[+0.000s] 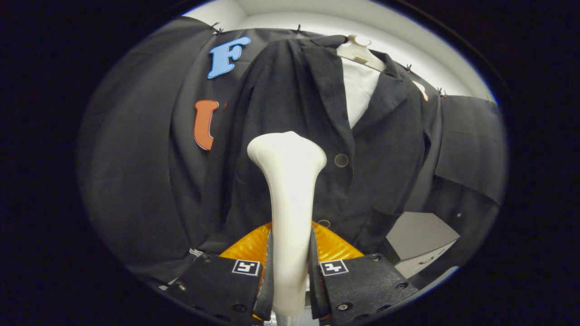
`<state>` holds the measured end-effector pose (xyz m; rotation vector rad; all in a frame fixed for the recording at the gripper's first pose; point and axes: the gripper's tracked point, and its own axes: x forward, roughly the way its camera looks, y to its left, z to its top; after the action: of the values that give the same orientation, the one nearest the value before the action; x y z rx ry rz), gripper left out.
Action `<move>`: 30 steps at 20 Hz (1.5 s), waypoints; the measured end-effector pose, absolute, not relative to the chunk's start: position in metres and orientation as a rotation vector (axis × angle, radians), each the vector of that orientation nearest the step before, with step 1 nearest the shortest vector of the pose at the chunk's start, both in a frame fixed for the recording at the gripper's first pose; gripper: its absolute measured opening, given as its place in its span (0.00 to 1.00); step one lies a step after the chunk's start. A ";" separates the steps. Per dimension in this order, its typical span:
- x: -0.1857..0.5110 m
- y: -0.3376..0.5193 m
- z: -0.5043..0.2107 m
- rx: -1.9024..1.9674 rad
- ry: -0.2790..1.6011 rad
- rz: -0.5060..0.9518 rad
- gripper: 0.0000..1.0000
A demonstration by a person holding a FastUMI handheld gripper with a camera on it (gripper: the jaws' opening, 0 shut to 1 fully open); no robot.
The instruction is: Iron the clothes twice with a garment steamer, once on the left side and once on the right side.
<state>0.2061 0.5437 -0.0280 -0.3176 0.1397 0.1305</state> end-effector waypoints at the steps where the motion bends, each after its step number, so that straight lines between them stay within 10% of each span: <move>1: 0.207 0.539 -0.035 -0.314 0.154 0.134 0.35; 30: 0.199 0.472 -0.225 -0.400 0.465 0.143 0.35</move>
<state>0.1992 0.4720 -0.2250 -0.3999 0.4655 0.1432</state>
